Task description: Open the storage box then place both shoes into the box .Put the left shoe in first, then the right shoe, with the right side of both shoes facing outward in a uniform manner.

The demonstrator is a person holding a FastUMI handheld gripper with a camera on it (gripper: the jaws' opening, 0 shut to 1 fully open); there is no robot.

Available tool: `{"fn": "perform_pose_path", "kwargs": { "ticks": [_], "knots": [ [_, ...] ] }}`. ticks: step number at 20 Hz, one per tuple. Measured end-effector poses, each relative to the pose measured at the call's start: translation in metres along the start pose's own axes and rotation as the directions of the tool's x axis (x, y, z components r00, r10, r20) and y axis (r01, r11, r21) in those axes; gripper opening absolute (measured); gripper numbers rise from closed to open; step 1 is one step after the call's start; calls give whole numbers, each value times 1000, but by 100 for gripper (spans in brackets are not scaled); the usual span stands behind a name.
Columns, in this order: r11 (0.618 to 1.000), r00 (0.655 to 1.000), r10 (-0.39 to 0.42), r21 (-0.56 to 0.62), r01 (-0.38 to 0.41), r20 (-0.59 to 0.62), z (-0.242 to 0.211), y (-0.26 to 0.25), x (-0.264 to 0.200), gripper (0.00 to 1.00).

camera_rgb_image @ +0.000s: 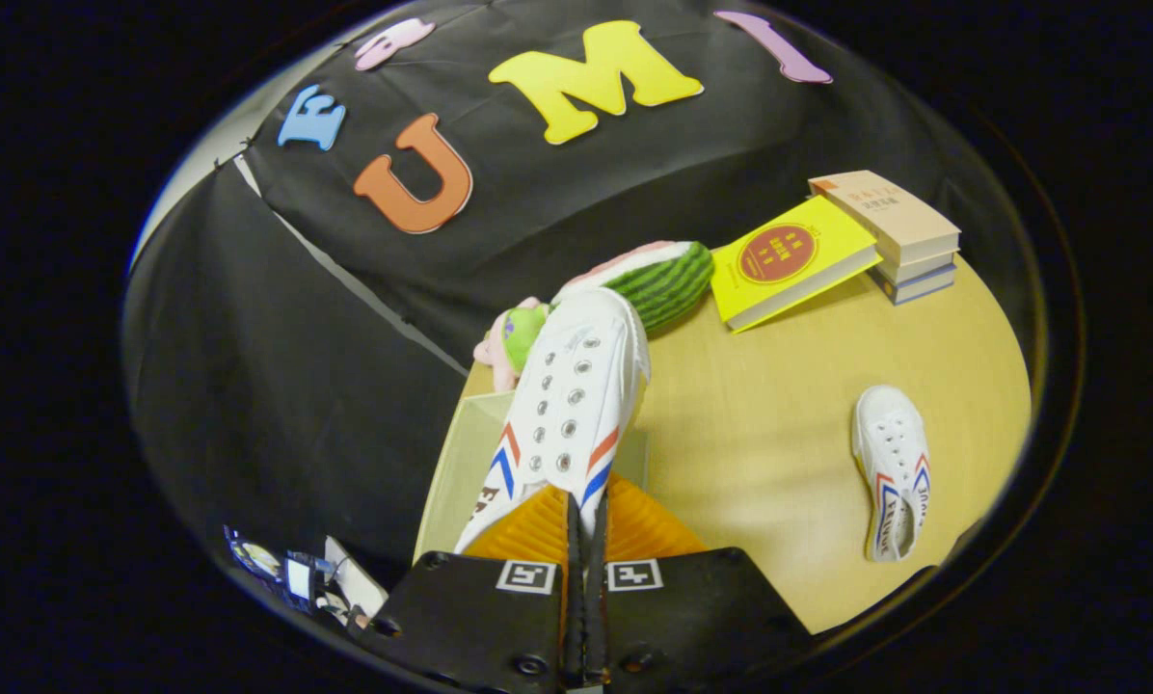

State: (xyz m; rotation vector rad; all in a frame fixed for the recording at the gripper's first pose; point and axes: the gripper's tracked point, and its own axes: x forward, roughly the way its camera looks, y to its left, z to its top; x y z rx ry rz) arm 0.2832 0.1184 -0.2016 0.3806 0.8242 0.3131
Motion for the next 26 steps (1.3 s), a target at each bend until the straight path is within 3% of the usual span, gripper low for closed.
{"fn": "perform_pose_path", "kwargs": {
  "ticks": [8, 12, 19, 20, 21, 22, 24, 26],
  "knots": [
    [996, 996, 79, 45, -77, -36, -66, 97, 57, 6],
    [1000, 999, 20, 7, -20, -45, -92, 102, 87, 7],
    [1000, 997, 8, 23, -7, -83, -117, 100, 130, 12],
    [999, 995, 41, 13, -40, -95, -120, 106, 133, 12],
    [998, 992, 63, 1, -64, -113, -122, 108, 135, 15],
    [998, 991, 51, -24, -55, -120, -121, 108, 132, 26],
    [988, 993, -83, -140, 70, -88, -113, 84, 129, 49],
    [959, 991, -132, -252, 126, -10, -96, 79, 119, 72]
  ]
}}
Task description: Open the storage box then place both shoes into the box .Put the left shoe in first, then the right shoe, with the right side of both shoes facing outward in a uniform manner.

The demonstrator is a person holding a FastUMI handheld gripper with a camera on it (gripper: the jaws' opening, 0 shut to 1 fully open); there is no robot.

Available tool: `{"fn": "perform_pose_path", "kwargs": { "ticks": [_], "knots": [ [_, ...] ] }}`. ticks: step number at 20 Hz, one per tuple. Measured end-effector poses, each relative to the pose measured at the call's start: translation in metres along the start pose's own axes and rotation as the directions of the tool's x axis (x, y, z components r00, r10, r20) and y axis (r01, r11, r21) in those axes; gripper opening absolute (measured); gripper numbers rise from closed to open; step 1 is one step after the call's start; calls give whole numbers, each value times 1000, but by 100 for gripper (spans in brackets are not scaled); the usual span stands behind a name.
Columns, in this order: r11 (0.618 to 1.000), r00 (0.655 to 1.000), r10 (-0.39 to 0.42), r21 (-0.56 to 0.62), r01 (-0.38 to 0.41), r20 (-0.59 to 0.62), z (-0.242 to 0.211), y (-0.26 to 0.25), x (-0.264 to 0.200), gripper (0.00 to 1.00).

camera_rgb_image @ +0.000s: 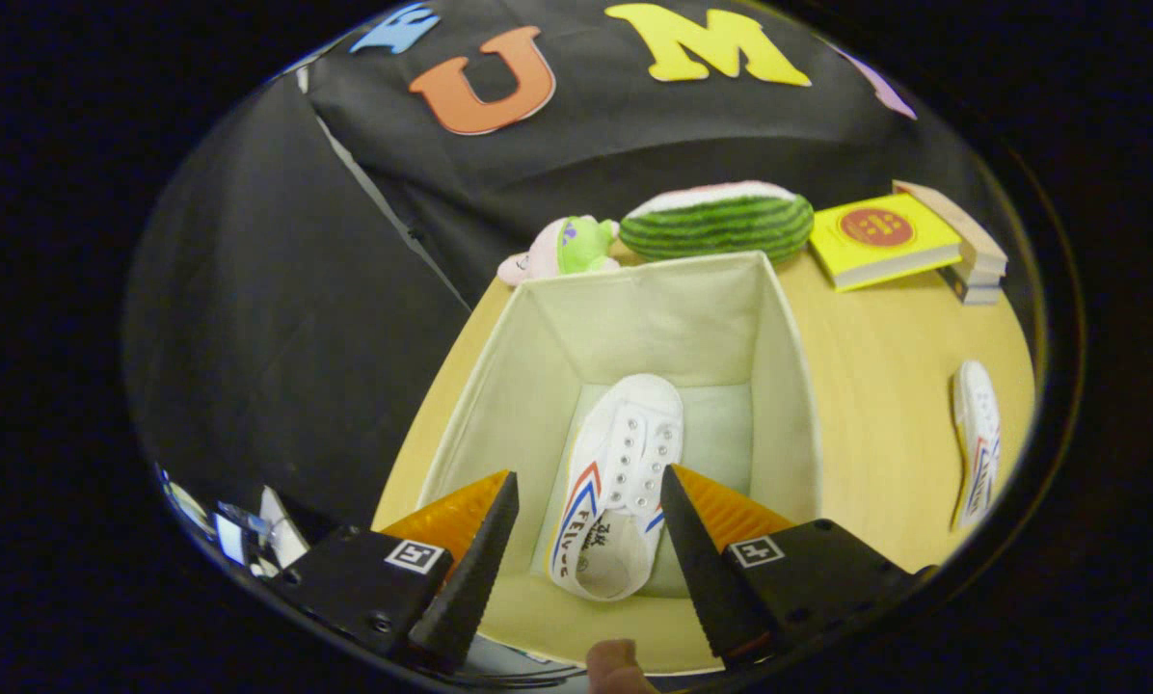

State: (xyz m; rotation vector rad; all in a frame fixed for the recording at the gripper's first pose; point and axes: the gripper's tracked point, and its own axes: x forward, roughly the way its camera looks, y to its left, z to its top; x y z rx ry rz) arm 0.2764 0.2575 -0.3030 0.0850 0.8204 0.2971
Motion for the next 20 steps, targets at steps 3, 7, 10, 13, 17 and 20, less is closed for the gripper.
{"fn": "perform_pose_path", "kwargs": {
  "ticks": [3, 7, 10, 13, 17, 20],
  "knots": [
    [991, 997, -30, -125, 39, 77, 11, -9, -26, 98],
    [979, 990, -65, -186, 88, 127, 16, -21, -64, 98],
    [974, 988, -76, -200, 102, 138, 13, -54, -92, 98],
    [979, 989, -93, -172, 112, 116, 7, -105, -111, 98],
    [979, 981, -167, -104, 177, 104, 6, -193, -124, 98],
    [970, 970, -231, -56, 235, 78, 2, -260, -128, 98]
  ]
}}
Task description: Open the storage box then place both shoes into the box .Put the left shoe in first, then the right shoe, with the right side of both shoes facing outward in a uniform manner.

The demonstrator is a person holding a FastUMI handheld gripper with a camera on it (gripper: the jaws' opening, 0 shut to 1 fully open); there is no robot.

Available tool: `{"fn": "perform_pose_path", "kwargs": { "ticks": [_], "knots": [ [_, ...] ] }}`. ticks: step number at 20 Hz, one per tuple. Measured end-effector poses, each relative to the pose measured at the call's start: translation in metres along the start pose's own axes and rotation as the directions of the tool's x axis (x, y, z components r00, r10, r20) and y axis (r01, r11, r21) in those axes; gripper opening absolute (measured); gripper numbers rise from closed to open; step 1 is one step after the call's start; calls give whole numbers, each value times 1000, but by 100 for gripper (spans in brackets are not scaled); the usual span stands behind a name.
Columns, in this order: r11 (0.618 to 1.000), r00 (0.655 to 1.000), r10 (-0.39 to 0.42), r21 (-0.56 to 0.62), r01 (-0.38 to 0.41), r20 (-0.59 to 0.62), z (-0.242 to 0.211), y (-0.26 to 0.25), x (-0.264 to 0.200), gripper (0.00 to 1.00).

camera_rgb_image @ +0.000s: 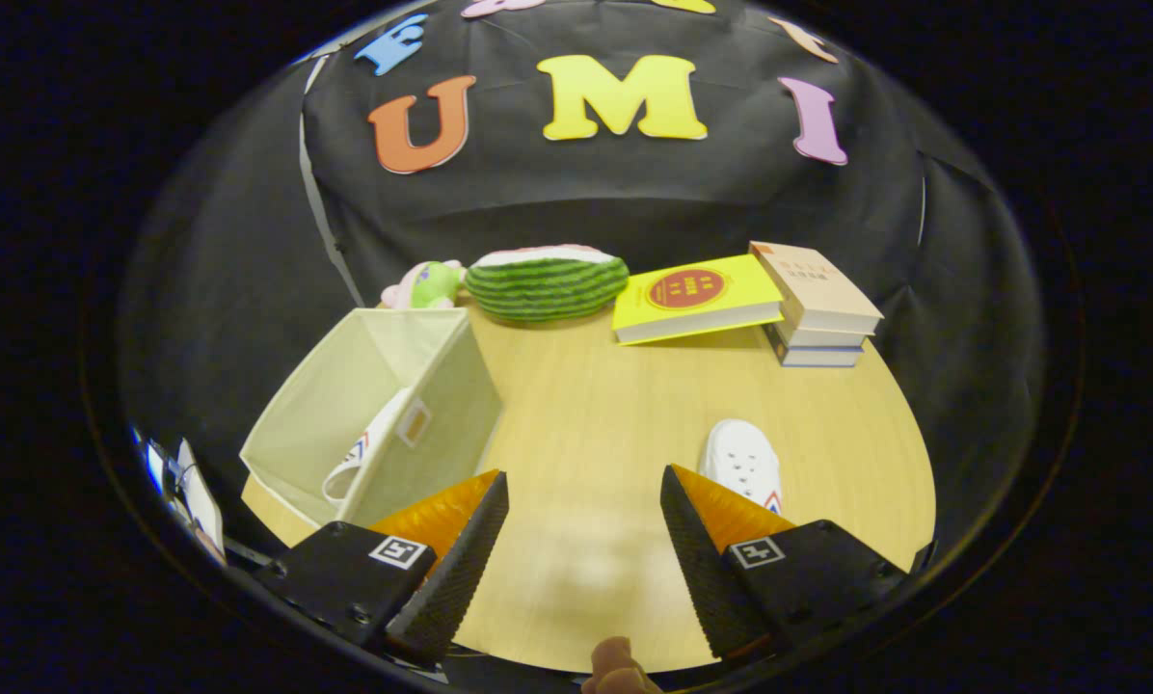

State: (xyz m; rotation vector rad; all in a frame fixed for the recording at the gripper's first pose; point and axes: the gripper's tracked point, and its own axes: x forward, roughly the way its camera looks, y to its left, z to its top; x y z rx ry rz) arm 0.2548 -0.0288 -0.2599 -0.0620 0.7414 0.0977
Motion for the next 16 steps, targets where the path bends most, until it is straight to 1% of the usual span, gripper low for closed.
{"fn": "perform_pose_path", "kwargs": {
  "ticks": [4, 6, 8, 9, 11, 13, 14, 16],
  "knots": [
    [996, 996, -66, 59, 69, -59, -22, -68, 10, 98],
    [992, 991, -106, 65, 111, -86, -30, -99, 15, 98],
    [990, 986, -119, 67, 127, -115, -42, -119, 22, 98],
    [989, 984, -123, 61, 132, -131, -48, -127, 26, 98],
    [990, 972, -137, 12, 142, -189, -66, -141, 36, 98],
    [984, 950, -178, -50, 171, -256, -86, -156, 44, 98],
    [978, 940, -207, -66, 197, -270, -92, -165, 47, 98],
    [972, 930, -237, -83, 222, -282, -95, -177, 53, 99]
  ]
}}
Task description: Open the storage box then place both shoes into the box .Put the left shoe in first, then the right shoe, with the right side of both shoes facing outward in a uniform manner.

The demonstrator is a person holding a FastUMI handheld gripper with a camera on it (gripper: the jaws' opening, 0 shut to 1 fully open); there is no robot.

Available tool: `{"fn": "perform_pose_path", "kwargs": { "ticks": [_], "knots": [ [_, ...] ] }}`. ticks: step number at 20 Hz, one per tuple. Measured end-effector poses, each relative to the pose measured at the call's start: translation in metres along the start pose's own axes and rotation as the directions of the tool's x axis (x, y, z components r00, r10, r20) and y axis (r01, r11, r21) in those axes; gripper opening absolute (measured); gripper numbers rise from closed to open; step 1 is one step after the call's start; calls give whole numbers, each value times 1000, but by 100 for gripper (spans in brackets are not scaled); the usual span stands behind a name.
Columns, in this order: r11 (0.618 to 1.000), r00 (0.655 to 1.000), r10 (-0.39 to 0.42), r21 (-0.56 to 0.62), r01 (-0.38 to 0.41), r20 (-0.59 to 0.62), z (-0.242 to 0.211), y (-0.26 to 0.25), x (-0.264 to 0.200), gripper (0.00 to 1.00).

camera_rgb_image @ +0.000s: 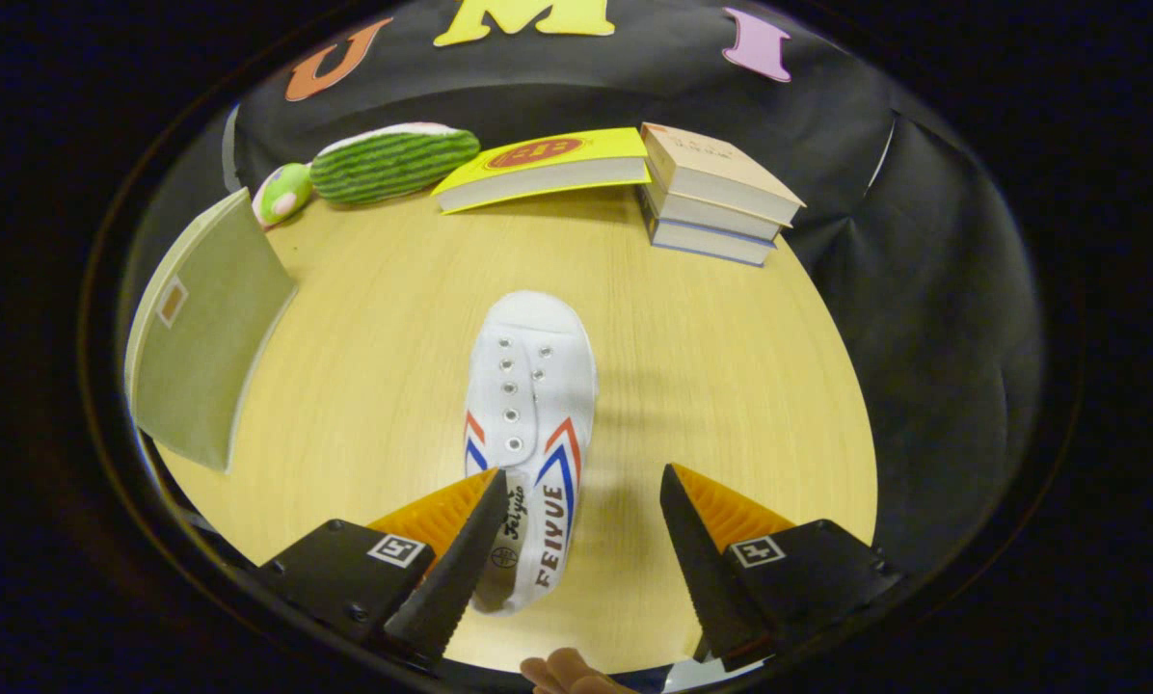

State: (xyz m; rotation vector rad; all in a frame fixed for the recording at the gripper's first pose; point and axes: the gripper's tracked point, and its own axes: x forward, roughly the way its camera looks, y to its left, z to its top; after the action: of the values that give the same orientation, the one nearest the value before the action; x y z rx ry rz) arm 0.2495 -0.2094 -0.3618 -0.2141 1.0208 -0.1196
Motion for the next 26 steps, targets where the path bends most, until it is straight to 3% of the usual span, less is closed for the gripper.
{"fn": "perform_pose_path", "kwargs": {
  "ticks": [2, 5, 9, 10, 12, 13, 16, 18, 23, 26],
  "knots": [
    [1000, 999, -21, -8, 21, -24, -3, -9, 6, 100],
    [999, 992, 27, -27, -30, -124, -18, -1, 19, 100],
    [998, 986, 39, -47, -47, -160, -13, 12, 22, 90],
    [994, 981, 74, -71, -88, -180, -13, 22, 22, 80],
    [994, 979, 71, -73, -86, -191, -6, 25, 16, 33],
    [995, 981, 65, -62, -78, -182, -12, 23, 22, 31],
    [989, 978, 130, 98, -115, -165, -9, 22, 19, 7],
    [973, 971, 180, 173, -152, -158, -8, 24, 14, 6],
    [966, 980, 156, 224, -127, -120, -1, 21, -14, 6],
    [950, 975, 197, 268, -163, -104, 4, 32, -39, 6]
  ]
}}
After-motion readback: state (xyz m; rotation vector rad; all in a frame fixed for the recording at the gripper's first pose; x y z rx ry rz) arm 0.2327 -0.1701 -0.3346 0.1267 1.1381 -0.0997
